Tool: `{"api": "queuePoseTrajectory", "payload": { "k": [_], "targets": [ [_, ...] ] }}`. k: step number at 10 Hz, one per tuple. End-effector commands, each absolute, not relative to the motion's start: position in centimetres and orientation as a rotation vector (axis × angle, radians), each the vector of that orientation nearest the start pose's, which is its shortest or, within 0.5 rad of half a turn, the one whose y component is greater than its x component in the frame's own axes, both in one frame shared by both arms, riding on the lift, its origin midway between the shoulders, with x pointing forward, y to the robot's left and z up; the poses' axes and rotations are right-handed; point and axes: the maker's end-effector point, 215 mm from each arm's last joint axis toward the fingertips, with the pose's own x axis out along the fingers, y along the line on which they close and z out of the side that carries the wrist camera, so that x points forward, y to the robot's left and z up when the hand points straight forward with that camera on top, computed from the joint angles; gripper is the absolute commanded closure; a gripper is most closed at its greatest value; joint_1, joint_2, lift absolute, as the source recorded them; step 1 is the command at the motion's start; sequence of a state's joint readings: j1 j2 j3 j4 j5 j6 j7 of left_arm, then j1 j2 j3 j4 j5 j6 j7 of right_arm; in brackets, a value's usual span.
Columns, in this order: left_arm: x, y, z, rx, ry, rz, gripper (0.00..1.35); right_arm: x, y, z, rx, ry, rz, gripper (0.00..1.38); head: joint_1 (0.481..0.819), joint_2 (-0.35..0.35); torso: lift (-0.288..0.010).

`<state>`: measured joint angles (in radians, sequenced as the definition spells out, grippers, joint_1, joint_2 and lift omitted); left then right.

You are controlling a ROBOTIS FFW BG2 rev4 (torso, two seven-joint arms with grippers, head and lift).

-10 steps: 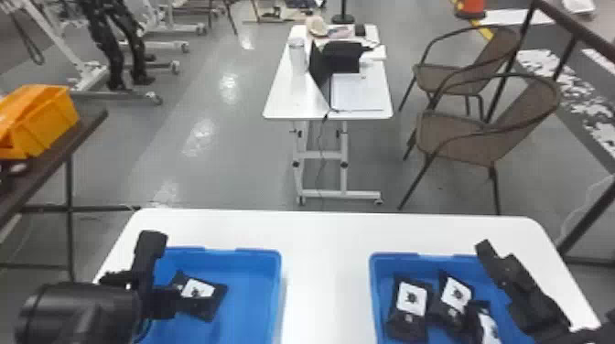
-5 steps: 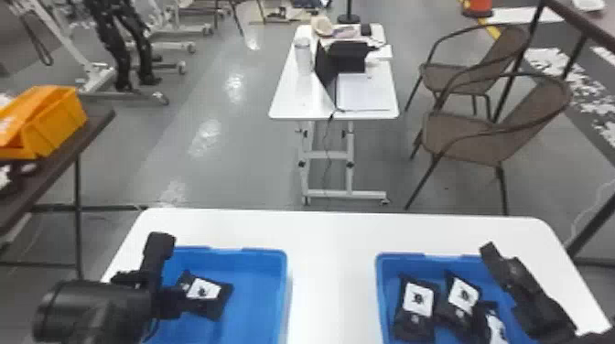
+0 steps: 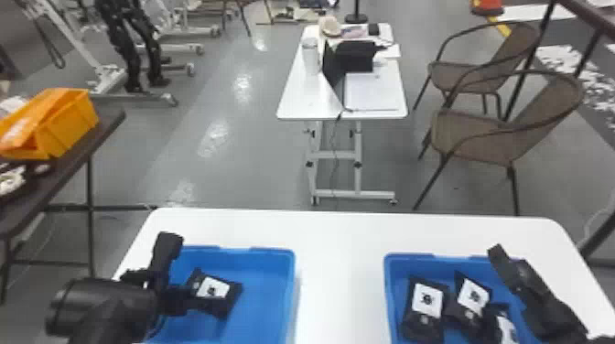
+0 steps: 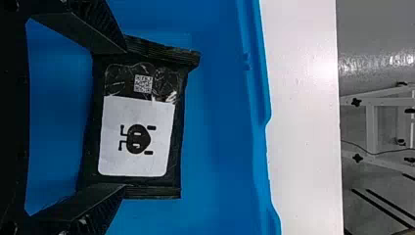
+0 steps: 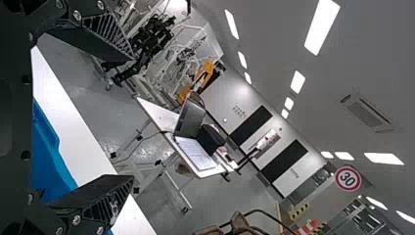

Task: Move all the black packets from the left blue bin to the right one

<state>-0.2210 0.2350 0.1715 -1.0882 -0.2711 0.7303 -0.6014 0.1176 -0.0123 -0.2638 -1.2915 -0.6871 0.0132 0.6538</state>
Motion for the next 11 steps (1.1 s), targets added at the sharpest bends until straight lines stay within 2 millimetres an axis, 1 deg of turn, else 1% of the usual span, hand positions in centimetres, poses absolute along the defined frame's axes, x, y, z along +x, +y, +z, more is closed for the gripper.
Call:
{"api": "queuePoseTrajectory", "payload": {
  "k": [1,2,3,5,6,7,8,10,11],
  "targets": [
    [48.5,38.2,-61.9,0.024,1.019,-0.199,0.09,50.1,-26.7,-46.7,0.759,0.066,0.242,0.16,0.695,0.123,0.000],
    [49.1,37.8,-61.6,0.031,1.007,-0.204,0.13,50.1,-26.6,-46.8,0.763,0.068,0.245,0.16,0.695,0.124,0.000],
    [49.0,37.8,-61.7,0.012,1.016,-0.193,0.21,50.2,-26.4,-46.8,0.766,0.068,0.253,0.16,0.695,0.122,0.000],
    [48.3,38.2,-62.5,-0.003,1.052,-0.171,0.73,50.3,-26.1,-46.9,0.772,0.071,0.264,0.16,0.695,0.124,0.000],
    [47.9,38.4,-62.7,0.006,1.071,-0.168,0.80,50.2,-26.0,-46.9,0.774,0.071,0.266,0.16,0.695,0.126,0.000],
    [47.5,38.5,-62.8,0.028,1.091,-0.179,0.94,50.1,-26.0,-47.0,0.777,0.073,0.268,0.16,0.695,0.130,0.000],
    [47.8,38.1,-62.6,0.041,1.091,-0.208,1.07,50.1,-26.0,-46.9,0.781,0.070,0.267,0.16,0.695,0.133,0.000],
    [48.8,36.7,-60.6,0.062,1.040,-0.274,1.08,50.2,-26.0,-46.8,0.780,0.068,0.268,0.16,0.695,0.125,0.000],
    [49.0,35.3,-59.2,0.063,0.996,-0.322,1.08,50.3,-25.9,-46.6,0.781,0.064,0.272,0.16,0.695,0.121,0.000]
  ]
}}
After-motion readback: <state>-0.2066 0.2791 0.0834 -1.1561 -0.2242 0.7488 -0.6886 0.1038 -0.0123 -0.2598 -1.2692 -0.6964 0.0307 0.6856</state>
